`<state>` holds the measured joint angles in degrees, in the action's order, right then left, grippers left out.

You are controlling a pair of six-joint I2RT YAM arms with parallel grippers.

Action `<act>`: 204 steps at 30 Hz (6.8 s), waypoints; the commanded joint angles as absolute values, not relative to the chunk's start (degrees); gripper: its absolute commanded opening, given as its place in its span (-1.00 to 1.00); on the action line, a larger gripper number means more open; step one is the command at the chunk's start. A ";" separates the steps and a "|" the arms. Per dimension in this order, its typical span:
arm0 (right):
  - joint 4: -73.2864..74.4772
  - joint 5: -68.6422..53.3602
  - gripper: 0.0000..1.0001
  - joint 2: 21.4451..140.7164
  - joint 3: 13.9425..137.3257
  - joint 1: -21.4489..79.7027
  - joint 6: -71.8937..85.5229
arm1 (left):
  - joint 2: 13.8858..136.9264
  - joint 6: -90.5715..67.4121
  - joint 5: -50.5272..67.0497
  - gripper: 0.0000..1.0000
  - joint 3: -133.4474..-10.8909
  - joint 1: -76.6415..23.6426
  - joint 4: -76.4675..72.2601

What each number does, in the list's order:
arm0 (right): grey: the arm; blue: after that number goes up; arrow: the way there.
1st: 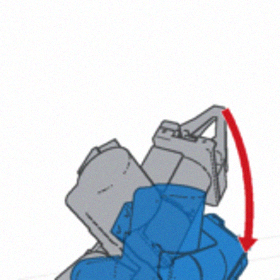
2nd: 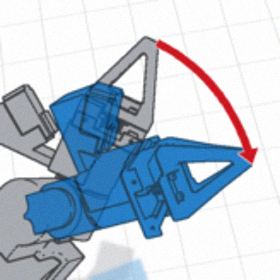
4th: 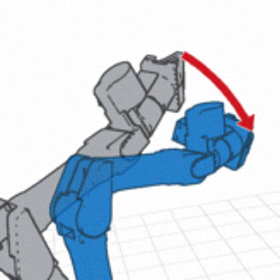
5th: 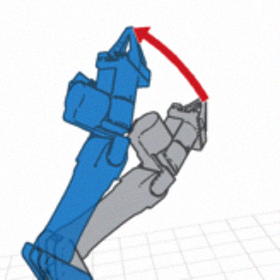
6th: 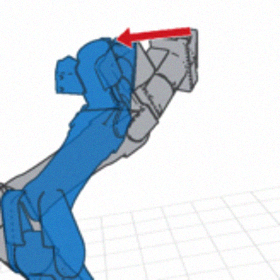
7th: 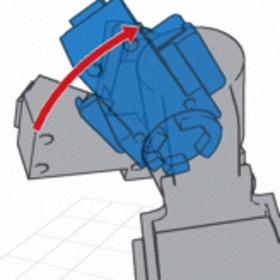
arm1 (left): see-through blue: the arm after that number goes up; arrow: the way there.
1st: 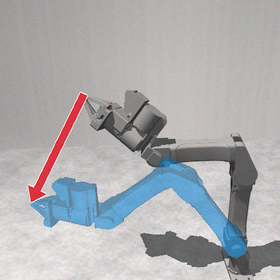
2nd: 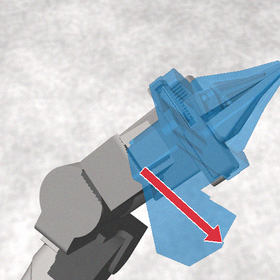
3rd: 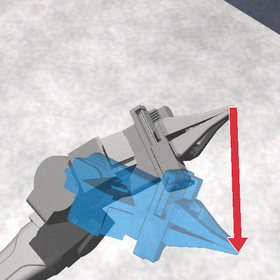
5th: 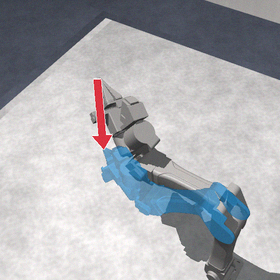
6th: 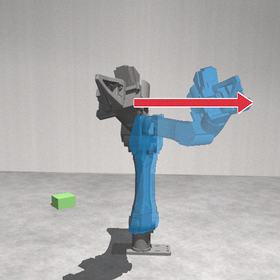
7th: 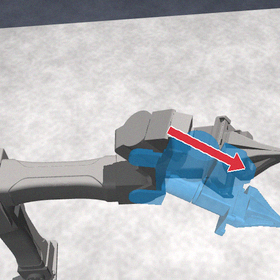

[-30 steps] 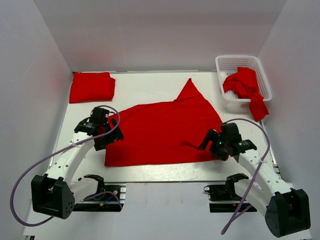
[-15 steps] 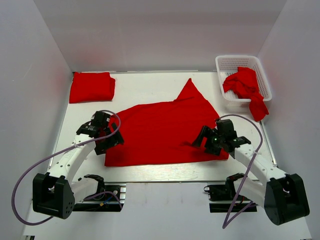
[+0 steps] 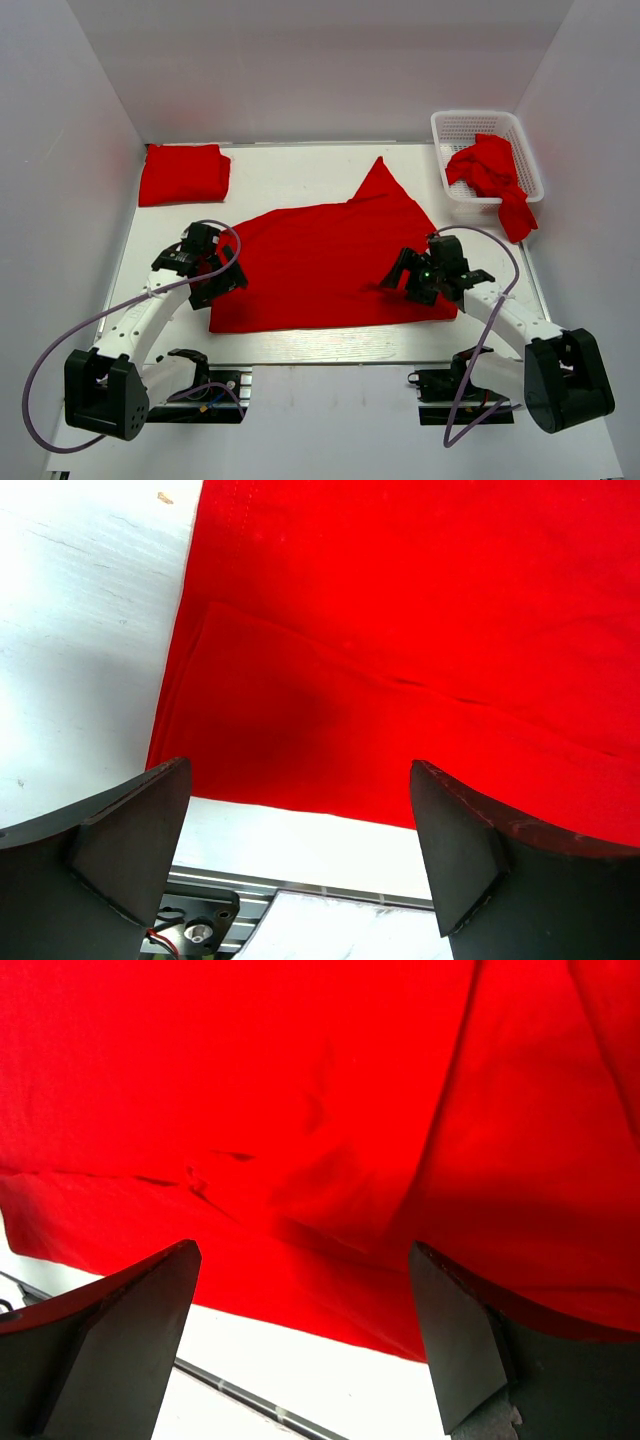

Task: Fold and stack the t-shirts
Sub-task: Fold the flattened tshirt in 1/3 of the way

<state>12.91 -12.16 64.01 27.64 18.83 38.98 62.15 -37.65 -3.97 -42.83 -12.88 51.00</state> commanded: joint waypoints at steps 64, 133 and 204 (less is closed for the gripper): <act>5.54 -5.18 -1.00 65.31 23.55 18.72 42.63 | 60.21 -38.50 -4.48 1.00 -42.36 -12.92 51.33; -0.09 -15.73 -0.98 99.84 57.92 23.55 26.46 | 68.47 -38.50 -5.54 1.00 -46.32 -12.92 48.51; 3.60 -6.15 0.81 84.65 32.96 20.83 37.71 | 85.79 -32.61 2.72 1.00 -43.86 -12.92 41.82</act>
<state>-6.00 -8.88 85.69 37.10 20.38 35.75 87.68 -32.75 0.86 -48.16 -12.86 34.89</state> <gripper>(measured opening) 0.906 0.997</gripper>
